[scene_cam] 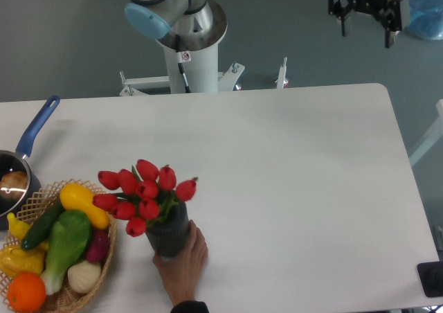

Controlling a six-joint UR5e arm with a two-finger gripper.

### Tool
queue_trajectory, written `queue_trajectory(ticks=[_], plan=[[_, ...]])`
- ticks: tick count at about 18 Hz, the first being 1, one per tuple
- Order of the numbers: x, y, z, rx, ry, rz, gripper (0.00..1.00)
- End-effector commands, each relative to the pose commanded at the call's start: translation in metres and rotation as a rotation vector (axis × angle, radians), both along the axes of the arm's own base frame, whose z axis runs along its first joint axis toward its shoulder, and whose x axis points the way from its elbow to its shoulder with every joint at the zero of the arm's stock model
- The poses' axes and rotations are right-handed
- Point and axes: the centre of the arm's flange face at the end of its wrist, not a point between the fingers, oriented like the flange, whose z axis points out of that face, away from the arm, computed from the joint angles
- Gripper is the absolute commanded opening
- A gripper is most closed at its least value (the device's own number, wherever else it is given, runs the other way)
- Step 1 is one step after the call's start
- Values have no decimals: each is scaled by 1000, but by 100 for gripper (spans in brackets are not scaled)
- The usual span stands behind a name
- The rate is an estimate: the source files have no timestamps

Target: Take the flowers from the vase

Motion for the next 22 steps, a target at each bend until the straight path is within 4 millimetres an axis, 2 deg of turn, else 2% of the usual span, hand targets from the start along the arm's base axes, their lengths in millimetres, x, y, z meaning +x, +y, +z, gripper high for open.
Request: queue_trajectory(ticks=[6, 13, 17, 22], plan=[[1, 4, -1, 40, -5, -10, 100], [4, 5, -13, 58, -37, 24, 100], [12, 15, -17, 173, -73, 60, 100], [22, 34, -20, 197, -97, 59, 100]])
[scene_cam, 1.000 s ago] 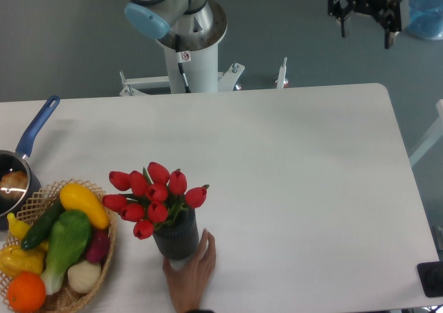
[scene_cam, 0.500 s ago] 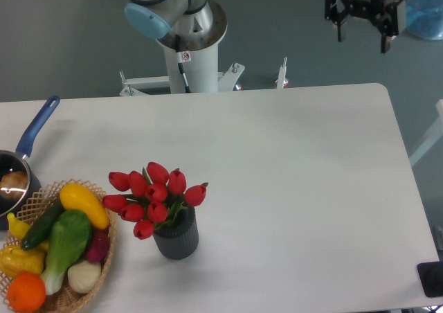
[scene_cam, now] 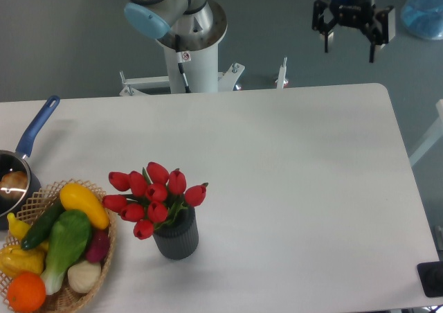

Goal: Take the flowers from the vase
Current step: 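Open the gripper and lower it toward the table, then move the open gripper toward the red tulips in the black vase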

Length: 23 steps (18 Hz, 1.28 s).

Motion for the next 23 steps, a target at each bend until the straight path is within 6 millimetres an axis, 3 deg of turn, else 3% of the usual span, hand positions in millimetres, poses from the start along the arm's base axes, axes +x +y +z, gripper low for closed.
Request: queue_trajectory(ticks=[6, 11, 16, 21, 23], plan=[[5, 19, 0, 183, -81, 56, 100], [22, 51, -6, 205, -121, 3, 100], [42, 72, -27, 256, -175, -44, 100], [44, 82, -40, 312, -227, -69, 100], [50, 99, -48, 303, -252, -96, 100]])
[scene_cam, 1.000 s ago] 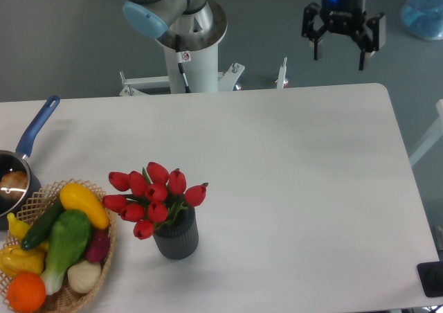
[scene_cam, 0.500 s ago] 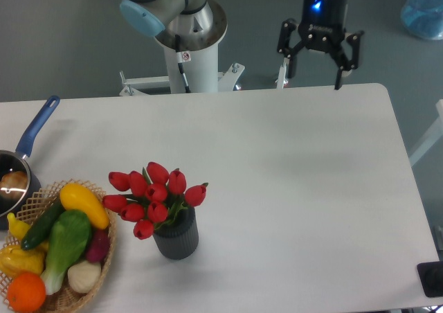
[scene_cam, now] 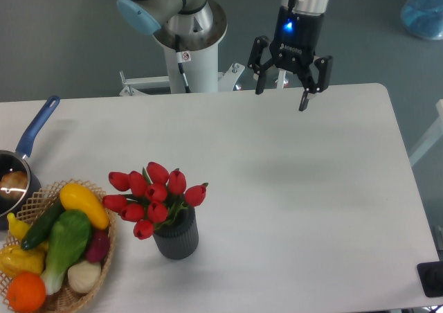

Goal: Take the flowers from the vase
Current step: 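Move the open gripper toward the red tulips in the black vase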

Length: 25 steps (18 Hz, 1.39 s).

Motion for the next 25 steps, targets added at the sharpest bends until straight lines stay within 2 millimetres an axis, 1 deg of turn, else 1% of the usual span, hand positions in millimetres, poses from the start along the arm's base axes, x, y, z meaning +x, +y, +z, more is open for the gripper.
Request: queue_trajectory(ticks=[4, 6, 9, 13, 14, 16, 18, 20, 22, 24, 25], plan=[[2, 11, -9, -5, -17, -18, 100], [7, 24, -16, -2, -33, -49, 100], [10, 29, -23, 28, -61, -68, 100], [12, 38, -23, 130, -112, -94, 100], [11, 40, -25, 148, -125, -99, 100], [10, 42, -30, 153, -142, -99, 100], [16, 50, -31, 166, -155, -115, 100], [14, 55, -42, 163, -181, -119, 100], [16, 65, -51, 158, -190, -144, 100], [14, 72, -58, 159, -176, -157, 100], [17, 79, -63, 159, -177, -171, 100]])
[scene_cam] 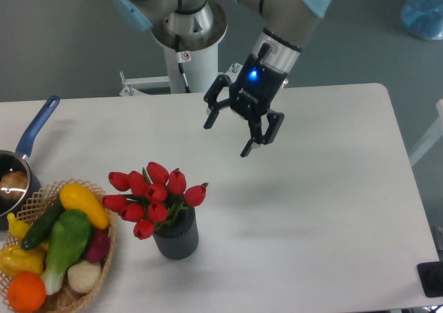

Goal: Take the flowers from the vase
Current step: 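Move the open gripper toward the red tulips in the black vase, then lower the open gripper around the tulip stems above the vase rim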

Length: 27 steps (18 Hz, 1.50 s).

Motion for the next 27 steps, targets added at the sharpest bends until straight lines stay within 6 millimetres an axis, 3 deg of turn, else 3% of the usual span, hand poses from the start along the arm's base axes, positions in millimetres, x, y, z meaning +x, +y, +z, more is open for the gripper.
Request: queue_trajectory(ticks=[5, 17, 27], plan=[[4, 17, -9, 43, -24, -30, 100], [-1, 30, -27, 125, -181, 8, 100], [-4, 35, -26, 160, -221, 17, 100]])
